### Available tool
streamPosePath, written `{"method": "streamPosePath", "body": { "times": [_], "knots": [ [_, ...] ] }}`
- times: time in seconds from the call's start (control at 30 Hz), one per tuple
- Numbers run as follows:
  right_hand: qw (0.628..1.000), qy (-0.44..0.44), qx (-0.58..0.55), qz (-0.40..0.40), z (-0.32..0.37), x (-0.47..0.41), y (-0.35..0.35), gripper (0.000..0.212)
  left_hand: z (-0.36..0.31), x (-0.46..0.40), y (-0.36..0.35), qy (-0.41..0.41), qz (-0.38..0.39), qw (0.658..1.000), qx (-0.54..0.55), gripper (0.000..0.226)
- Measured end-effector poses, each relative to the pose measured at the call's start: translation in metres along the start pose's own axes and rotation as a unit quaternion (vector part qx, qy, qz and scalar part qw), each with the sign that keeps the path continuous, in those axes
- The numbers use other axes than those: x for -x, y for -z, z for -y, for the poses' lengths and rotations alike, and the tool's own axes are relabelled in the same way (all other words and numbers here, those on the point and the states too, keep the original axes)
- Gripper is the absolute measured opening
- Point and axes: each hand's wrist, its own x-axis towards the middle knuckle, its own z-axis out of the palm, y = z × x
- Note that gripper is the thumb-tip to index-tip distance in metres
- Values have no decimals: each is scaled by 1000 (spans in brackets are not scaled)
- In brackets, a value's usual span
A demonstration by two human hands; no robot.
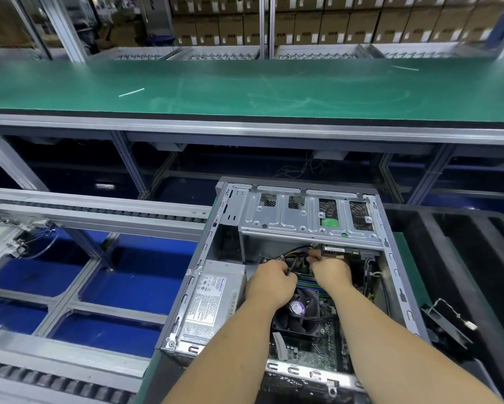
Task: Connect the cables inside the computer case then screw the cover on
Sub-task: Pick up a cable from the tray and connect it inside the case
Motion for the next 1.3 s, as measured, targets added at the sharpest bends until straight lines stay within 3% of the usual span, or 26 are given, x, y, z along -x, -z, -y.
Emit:
{"method": "streamPosePath", "body": {
  "times": [0.47,0.9,1.07,1.3],
  "knots": [
    [995,42,-82,22,-4,0,1,25,2,-2,-2,-12,-5,1000,2,30],
    [999,24,-31,29,-4,-5,4,11,2,-1,-3,-43,1,999,7,23],
    [998,12,-27,53,-3,-7,4,38,2,-2,-3,-59,-3,998,15,21],
    [992,-6,-120,38,-5,-8,2,26,1,-2,-3,-57,-6,998,7,22]
  ]
}}
